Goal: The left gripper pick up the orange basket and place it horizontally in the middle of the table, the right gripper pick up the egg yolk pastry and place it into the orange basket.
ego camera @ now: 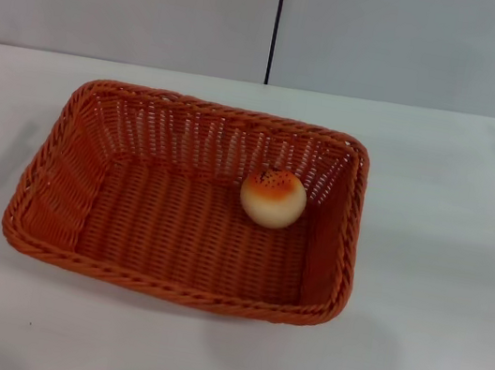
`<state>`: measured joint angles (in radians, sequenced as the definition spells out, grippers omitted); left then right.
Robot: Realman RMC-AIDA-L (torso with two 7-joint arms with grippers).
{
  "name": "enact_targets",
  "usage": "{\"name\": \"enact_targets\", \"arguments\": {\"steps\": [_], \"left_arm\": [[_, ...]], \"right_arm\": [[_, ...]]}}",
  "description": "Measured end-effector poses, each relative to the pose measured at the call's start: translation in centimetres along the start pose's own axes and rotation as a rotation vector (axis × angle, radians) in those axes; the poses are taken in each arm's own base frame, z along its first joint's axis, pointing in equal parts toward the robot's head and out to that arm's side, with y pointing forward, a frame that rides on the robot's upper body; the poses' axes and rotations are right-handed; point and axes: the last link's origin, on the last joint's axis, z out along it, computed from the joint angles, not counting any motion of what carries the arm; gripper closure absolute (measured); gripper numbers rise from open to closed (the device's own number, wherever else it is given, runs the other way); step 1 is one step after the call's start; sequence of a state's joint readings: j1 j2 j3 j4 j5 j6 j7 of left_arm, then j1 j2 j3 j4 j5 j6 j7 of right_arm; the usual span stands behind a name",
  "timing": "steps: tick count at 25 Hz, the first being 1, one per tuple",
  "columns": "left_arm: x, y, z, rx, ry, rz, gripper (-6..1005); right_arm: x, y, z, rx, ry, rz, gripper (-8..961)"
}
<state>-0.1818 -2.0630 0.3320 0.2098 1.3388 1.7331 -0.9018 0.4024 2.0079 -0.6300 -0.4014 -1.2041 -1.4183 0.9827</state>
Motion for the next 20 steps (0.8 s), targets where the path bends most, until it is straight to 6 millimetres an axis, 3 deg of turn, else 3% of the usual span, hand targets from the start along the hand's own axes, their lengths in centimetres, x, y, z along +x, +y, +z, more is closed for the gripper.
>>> {"name": "enact_targets", "arguments": {"steps": [4,7,13,20], "left_arm": [[-0.4,0.2,-0.5,0.019,-0.005,0.067,257],[-1.2,0.6,-1.4,0.073,0.006,0.229,257],[-1.1,0.2,-2.3,0.152,0.028,0.301,257],[-0.5,-0.8,-4.3,0.269,0.05,0.317,258]], "right_arm": [[0.9,-0.5,-1.4,0.122,-0.08,-0.083,222],[1.1,-0.3,-1.6,0.155,-0.101,-0.155,222],[1.4,0.7,-2.0,0.278,-0.187,-0.252,222],[3.0,2.7,-2.0,0.284,-0.198,-0.271,222]]}}
